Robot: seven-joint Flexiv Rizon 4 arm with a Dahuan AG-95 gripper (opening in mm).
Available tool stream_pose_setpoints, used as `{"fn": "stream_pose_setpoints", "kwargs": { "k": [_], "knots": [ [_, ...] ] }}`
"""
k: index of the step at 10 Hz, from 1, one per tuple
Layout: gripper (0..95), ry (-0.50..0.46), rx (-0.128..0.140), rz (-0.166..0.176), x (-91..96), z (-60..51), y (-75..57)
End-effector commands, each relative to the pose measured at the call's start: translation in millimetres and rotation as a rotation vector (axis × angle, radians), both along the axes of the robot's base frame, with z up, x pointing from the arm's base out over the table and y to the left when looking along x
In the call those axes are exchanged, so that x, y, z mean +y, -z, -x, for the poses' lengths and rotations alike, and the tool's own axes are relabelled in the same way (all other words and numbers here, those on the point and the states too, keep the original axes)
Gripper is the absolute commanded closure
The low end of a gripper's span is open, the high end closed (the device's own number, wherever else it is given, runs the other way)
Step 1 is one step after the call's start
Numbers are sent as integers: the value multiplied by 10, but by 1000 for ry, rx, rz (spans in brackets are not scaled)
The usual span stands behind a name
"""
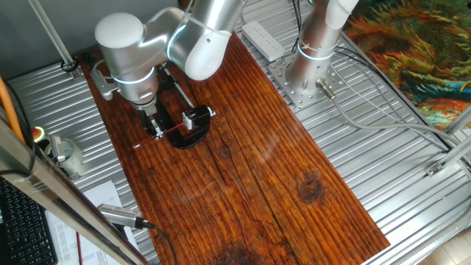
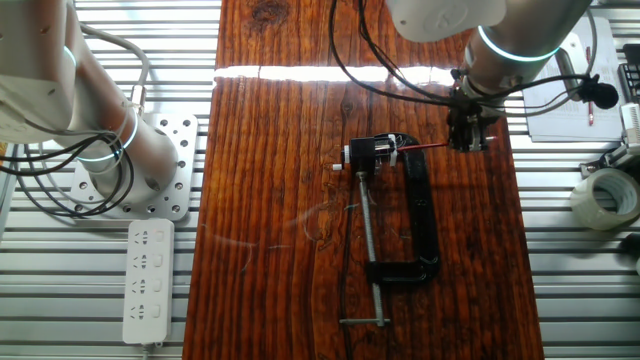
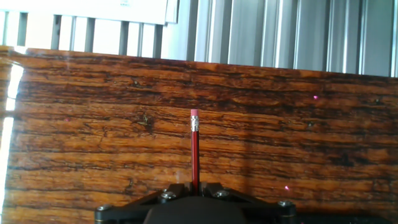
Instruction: Insert the pencil into the pencil sharpener
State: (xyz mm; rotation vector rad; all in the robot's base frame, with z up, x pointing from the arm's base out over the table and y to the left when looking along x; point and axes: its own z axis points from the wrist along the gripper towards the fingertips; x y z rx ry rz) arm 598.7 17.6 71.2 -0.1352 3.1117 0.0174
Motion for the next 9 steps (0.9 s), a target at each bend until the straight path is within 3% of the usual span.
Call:
{"fn": "stream_pose_setpoints", "kwargs": {
  "k": [1, 9],
  "knots": [
    [950, -1, 1, 0, -3, 18, -16],
    [950, 2, 3, -3, -21, 83, 5]
  ]
}}
